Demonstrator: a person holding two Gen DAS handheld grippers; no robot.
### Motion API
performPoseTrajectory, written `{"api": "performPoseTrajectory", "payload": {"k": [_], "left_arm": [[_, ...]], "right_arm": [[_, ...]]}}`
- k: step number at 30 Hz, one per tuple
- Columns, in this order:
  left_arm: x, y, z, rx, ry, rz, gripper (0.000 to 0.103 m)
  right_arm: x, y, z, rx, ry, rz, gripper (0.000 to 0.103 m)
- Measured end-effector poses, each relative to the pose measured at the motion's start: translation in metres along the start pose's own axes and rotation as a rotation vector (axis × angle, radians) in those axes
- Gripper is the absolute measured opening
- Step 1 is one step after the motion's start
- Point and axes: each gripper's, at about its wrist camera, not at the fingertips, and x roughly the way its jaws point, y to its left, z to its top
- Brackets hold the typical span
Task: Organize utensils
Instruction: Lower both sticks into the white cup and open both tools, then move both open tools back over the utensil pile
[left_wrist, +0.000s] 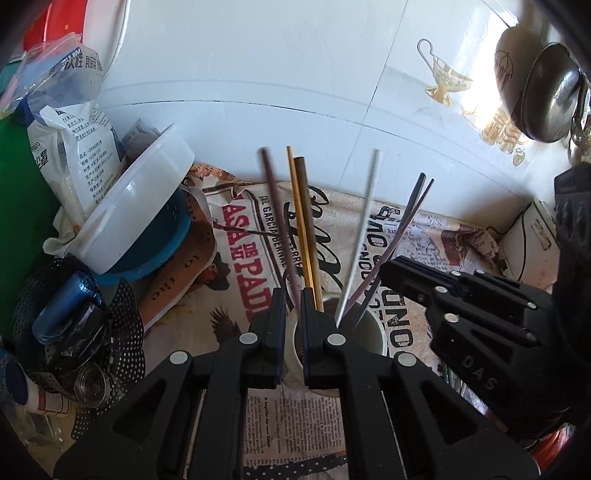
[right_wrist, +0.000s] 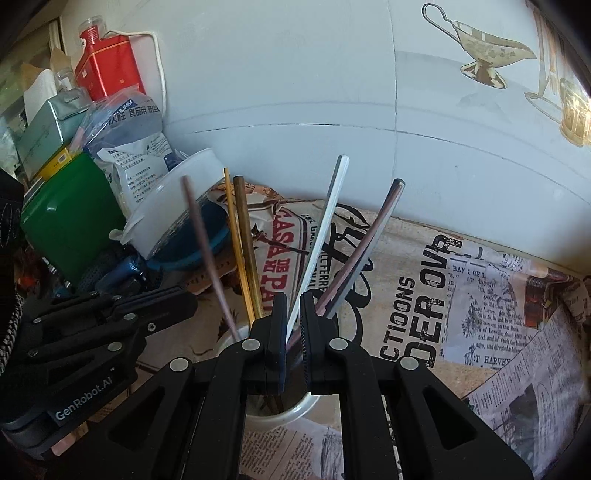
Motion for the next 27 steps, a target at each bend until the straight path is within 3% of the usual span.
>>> {"api": "performPoseTrajectory", "payload": {"k": [8, 17, 21, 27], "left_arm": [[-0.02, -0.016, -0.007, 0.004, -0.015, 0.034, 0.005], [-0.056, -0.04, -0.014, -0.012, -0.077, 0.084, 0.025], [-0.067, -0.055, -0.016, -0.01, -0.102, 0.099, 0.033], [-0.073, -0.082, -0.024, 0.0, -0.124, 0.111, 0.049]], "right_arm": [[-0.027, -0.008, -0.008, -0.01, 0.006, 0.01, 0.012], [-0.065, -0.026, -0.014, -0.015, -0.016, 0.0, 0.022], [-0.085, -0.04, -0.019, -0.017, -0.034, -0.014, 0.033], [-0.108, -0.067, -0.03, -0.006, -0.039, -0.047, 0.034]]}}
